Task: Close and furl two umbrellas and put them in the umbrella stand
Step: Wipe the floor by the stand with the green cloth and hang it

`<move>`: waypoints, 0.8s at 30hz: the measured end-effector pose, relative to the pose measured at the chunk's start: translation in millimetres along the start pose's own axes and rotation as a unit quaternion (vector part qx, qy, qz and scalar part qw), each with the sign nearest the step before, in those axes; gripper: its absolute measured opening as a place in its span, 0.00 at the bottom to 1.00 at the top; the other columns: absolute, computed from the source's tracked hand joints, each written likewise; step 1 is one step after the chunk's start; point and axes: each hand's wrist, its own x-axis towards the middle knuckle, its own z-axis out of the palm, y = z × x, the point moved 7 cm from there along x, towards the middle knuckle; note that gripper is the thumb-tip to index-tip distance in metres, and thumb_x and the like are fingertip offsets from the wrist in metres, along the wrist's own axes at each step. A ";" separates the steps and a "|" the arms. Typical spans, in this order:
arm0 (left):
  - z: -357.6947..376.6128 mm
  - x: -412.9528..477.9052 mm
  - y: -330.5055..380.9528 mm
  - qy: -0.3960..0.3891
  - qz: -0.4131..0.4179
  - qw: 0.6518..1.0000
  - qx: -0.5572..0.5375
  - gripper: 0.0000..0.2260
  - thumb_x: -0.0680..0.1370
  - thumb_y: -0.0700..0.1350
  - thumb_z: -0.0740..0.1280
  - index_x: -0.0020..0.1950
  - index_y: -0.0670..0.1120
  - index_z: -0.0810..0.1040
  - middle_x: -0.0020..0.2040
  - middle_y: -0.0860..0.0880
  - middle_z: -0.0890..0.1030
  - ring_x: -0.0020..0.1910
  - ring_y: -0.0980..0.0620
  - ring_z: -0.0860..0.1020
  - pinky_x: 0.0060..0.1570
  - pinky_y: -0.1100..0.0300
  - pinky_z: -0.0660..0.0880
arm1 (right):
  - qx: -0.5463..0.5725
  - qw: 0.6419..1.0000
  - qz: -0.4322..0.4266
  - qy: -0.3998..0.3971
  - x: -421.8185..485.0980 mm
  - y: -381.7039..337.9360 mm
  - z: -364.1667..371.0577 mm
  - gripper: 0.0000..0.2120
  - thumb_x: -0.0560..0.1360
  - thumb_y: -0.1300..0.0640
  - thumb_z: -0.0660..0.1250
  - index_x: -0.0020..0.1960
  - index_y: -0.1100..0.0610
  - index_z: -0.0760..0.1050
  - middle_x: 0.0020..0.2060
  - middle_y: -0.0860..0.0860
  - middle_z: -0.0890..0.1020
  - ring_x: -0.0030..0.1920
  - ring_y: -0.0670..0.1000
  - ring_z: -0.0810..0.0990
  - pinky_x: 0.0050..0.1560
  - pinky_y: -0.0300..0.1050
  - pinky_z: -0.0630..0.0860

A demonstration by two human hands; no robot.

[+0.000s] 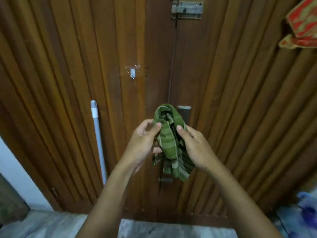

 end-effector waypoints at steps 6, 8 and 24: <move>119.1 -47.5 -45.9 -0.085 -0.052 0.994 0.034 0.09 0.80 0.47 0.66 0.52 0.42 0.82 0.43 0.46 0.86 0.42 0.49 0.85 0.37 0.55 0.82 | 0.014 0.991 0.064 0.115 -100.2 33.7 -96.2 0.13 0.84 0.49 0.57 0.55 0.45 0.81 0.47 0.41 0.87 0.50 0.41 0.85 0.54 0.41 0.79; 169.4 -67.2 -64.6 -0.133 -0.102 0.986 0.017 0.12 0.82 0.49 0.61 0.53 0.44 0.82 0.45 0.47 0.86 0.45 0.46 0.85 0.44 0.48 0.83 | 0.050 0.987 0.089 0.123 -139.4 48.8 -125.3 0.12 0.84 0.50 0.58 0.55 0.47 0.80 0.46 0.41 0.87 0.49 0.40 0.85 0.48 0.33 0.77; 487.6 -192.9 -276.7 -0.354 -0.195 0.893 0.198 0.05 0.79 0.45 0.67 0.55 0.49 0.80 0.49 0.49 0.85 0.46 0.55 0.83 0.49 0.61 0.80 | 0.076 0.922 0.253 0.283 -413.8 212.6 -422.6 0.16 0.77 0.51 0.70 0.63 0.46 0.72 0.57 0.57 0.83 0.53 0.57 0.85 0.57 0.54 0.81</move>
